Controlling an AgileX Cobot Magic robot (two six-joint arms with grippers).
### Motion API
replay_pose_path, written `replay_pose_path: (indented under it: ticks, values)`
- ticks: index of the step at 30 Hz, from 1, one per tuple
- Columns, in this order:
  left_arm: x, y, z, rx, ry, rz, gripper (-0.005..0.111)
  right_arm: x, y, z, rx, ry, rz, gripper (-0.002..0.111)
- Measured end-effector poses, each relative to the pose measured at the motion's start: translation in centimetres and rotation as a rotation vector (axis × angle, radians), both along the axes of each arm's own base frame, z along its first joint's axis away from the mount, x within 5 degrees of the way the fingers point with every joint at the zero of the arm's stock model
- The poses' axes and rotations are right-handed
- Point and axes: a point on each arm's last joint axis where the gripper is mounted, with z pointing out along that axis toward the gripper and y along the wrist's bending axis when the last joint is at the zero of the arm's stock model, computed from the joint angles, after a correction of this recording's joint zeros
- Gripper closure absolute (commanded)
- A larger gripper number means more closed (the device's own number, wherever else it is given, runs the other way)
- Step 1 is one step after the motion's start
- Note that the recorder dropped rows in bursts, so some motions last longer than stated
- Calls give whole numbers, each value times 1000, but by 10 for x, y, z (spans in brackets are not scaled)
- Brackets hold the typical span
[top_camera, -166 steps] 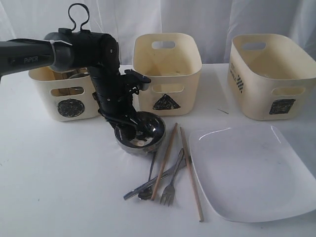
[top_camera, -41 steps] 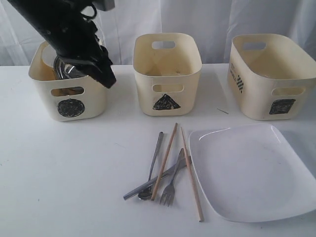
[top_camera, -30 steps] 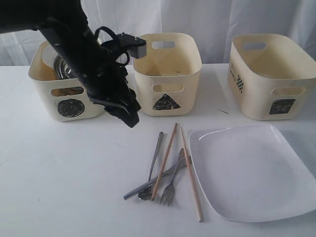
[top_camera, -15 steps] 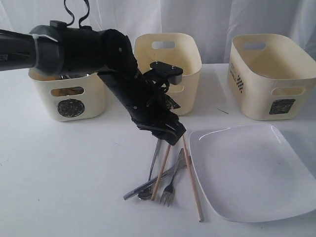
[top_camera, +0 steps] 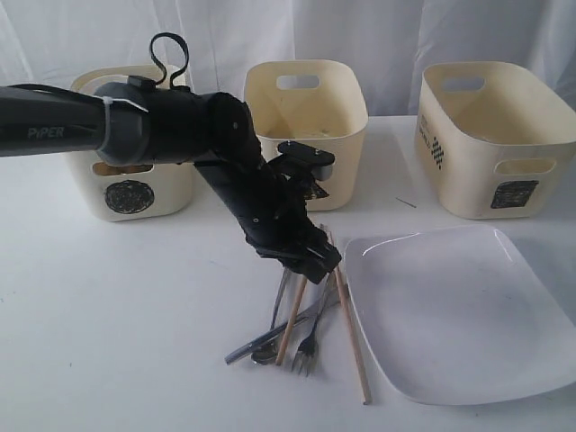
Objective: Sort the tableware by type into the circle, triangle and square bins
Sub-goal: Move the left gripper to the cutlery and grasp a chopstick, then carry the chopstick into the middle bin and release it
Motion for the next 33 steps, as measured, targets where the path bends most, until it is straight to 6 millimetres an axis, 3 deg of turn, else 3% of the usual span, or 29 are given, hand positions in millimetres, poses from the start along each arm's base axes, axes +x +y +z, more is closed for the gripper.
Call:
replay_pose_path:
  ticks: [33]
  values:
    - [7,-6,-35,24,23,20,51,0,0,0,12,0,-3,108]
